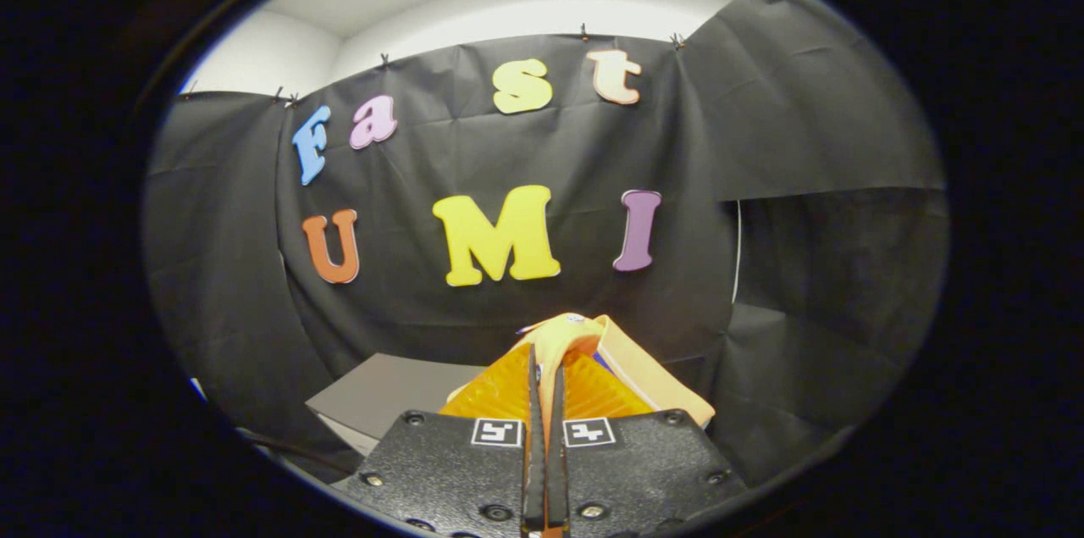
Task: Put the clothes into the washing machine and then close the washing machine lid.
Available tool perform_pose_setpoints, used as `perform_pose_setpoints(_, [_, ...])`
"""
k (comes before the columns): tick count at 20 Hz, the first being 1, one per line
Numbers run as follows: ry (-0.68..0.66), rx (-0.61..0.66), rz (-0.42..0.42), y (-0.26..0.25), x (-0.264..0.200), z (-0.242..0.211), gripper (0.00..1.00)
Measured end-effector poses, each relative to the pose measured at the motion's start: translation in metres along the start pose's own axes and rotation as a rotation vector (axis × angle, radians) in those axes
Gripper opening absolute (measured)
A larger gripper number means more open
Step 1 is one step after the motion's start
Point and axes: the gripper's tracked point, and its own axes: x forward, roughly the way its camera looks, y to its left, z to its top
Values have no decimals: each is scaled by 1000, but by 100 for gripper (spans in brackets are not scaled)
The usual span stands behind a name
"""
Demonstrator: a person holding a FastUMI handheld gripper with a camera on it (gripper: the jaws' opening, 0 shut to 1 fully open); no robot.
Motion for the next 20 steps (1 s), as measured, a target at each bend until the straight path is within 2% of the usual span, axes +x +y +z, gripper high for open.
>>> perform_pose_setpoints(3, [30, 10, -11, -43, 21, -14, 5])
perform_pose_setpoints(8, [98, 18, 14, -81, 62, -49, 5])
perform_pose_setpoints(13, [213, 53, 35, -116, 104, -104, 5])
perform_pose_setpoints(20, [433, 76, 22, -153, 178, -196, 5])
